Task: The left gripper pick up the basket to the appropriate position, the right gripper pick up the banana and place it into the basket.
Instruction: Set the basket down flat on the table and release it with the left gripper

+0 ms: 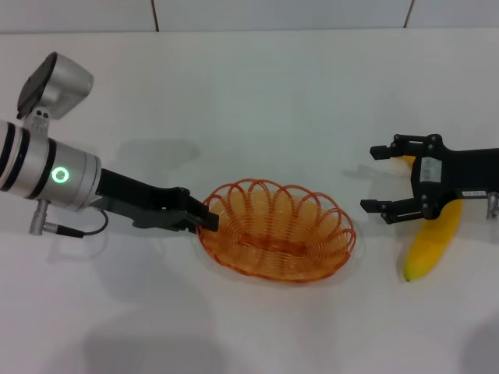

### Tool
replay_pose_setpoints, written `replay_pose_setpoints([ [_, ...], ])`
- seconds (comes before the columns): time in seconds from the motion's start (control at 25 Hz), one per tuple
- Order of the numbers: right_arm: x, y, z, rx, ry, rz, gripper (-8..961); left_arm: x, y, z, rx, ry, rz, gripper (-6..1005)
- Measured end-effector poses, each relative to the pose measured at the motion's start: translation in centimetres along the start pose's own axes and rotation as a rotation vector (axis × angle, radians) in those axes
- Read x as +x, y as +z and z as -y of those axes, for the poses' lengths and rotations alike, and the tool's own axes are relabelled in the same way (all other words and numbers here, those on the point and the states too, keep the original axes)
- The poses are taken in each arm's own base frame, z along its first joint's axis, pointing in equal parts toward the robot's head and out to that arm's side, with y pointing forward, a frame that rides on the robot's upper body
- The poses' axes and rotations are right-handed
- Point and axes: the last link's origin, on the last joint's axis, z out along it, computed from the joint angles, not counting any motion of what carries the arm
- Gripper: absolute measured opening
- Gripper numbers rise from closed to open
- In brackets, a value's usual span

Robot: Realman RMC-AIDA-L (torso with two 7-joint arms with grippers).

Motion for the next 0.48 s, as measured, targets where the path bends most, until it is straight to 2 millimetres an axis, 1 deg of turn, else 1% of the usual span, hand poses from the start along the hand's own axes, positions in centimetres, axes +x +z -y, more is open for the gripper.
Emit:
replay_pose_setpoints([
  [0.28, 0.3, -0.2, -0.2, 0.005, 0.009, -0.003, 880, -0.2, -0.2, 0.2, 0.015, 0.049, 0.018, 326],
  [0.4, 0.5, -0.4, -0.2, 0.008, 0.014, -0.004, 880, 0.0, -0.7, 0.1, 0.015, 0.074, 0.012, 335],
  [0.48, 0.5, -0.5, -0.2, 0.01, 0.017, -0.005, 880, 0.3, -1.4, 0.1, 0.02, 0.092, -0.003, 423],
])
